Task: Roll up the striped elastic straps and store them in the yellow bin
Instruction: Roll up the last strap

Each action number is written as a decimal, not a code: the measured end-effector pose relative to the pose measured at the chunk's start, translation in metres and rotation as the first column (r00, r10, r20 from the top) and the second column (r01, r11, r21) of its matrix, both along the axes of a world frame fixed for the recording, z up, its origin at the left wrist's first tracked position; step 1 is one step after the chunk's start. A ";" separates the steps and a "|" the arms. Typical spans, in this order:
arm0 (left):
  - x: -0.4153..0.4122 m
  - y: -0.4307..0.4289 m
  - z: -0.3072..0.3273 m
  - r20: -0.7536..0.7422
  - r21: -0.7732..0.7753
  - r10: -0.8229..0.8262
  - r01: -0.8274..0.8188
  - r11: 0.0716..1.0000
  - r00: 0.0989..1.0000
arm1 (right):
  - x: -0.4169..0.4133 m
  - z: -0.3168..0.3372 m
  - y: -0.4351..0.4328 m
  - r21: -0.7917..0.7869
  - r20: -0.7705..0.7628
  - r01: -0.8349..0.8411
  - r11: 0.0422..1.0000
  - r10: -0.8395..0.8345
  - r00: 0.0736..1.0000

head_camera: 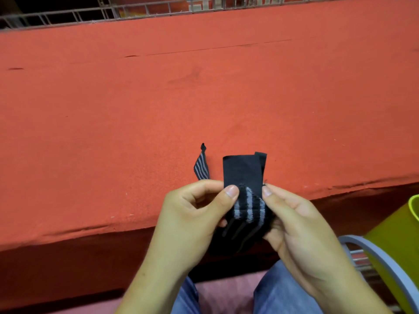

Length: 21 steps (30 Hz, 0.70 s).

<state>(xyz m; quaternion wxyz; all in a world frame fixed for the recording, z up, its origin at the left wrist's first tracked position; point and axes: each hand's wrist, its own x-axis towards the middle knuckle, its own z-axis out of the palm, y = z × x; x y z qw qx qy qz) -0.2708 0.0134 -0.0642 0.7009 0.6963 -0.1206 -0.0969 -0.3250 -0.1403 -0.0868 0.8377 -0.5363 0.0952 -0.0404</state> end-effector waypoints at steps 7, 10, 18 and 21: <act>0.002 -0.002 -0.009 0.125 0.038 0.098 -0.103 0.994 0.987 | -0.003 -0.001 0.003 -0.058 -0.008 -0.065 0.996 0.065 0.998; 0.001 -0.002 -0.010 0.149 0.056 0.101 -0.110 0.992 0.984 | -0.005 -0.005 0.005 -0.153 0.045 -0.085 0.984 0.093 0.995; 0.002 0.011 -0.024 0.106 0.143 -0.073 0.058 0.988 0.992 | -0.002 -0.008 -0.003 -0.139 0.094 0.100 0.985 -0.087 0.992; 0.004 0.020 -0.044 0.111 0.449 -0.256 0.181 0.875 0.960 | -0.001 -0.004 -0.011 -0.171 0.117 0.175 0.970 -0.156 0.981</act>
